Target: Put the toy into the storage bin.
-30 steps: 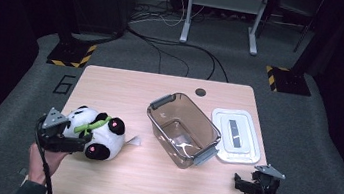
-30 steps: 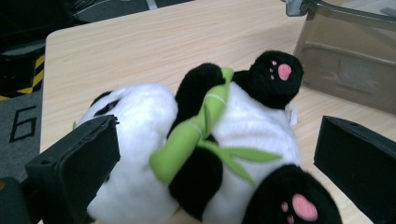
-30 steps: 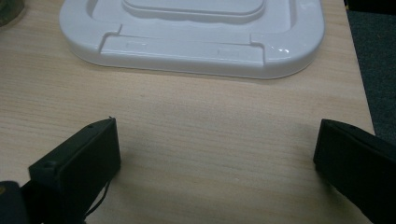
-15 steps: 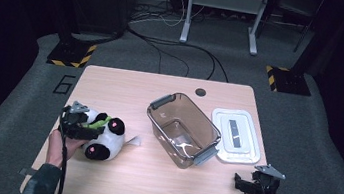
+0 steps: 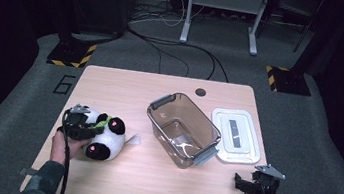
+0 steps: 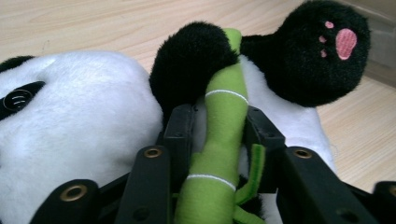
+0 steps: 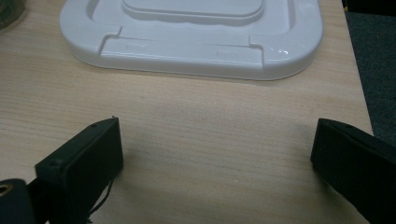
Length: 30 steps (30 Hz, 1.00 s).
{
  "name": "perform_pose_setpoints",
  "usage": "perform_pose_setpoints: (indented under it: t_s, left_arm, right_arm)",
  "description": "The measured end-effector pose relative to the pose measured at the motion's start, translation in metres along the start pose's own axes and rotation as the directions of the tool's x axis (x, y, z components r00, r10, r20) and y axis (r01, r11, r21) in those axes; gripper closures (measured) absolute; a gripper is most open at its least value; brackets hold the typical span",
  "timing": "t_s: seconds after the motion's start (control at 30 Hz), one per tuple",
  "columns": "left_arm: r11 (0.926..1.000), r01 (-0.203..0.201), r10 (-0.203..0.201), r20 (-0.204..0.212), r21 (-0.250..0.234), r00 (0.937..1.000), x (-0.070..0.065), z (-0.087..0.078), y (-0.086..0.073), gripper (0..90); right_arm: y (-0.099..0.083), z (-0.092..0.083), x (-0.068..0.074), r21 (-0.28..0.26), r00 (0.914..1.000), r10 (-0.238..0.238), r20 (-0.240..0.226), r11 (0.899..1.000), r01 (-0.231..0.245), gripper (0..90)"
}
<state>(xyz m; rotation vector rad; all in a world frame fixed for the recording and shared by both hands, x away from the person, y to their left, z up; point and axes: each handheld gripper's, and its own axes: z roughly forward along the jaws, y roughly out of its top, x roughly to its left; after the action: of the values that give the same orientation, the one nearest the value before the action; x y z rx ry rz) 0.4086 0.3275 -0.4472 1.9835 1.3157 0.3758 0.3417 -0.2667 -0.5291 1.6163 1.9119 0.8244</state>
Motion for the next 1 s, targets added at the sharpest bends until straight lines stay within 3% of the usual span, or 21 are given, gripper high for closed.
perform_pose_setpoints:
  t_s: [0.03,0.33,0.73,1.0]
  left_arm:
    - [0.9997,-0.024,0.024,-0.002,-0.002,0.9997,0.000,-0.002,0.000,68.3]
    - [0.9944,-0.104,0.103,-0.031,-0.023,0.9942,-0.008,-0.014,0.000,74.7]
    - [0.9916,-0.109,0.108,-0.011,-0.070,0.9941,-0.004,-0.031,-0.007,75.2]
    - [0.9834,-0.143,0.142,-0.008,-0.113,0.9898,-0.011,-0.051,0.001,75.2]
  right_arm:
    - [0.000,0.000,0.000,0.000,1.0000,0.000,-0.001,1.000,0.000,1.6]
    - [0.000,0.000,0.000,-0.002,1.0000,-0.002,-0.007,1.000,0.002,2.1]
    - [0.000,0.000,0.000,-0.003,1.0000,-0.002,-0.009,1.000,0.002,2.7]
    - [0.000,0.000,0.000,-0.002,1.0000,-0.003,-0.008,1.000,0.003,2.5]
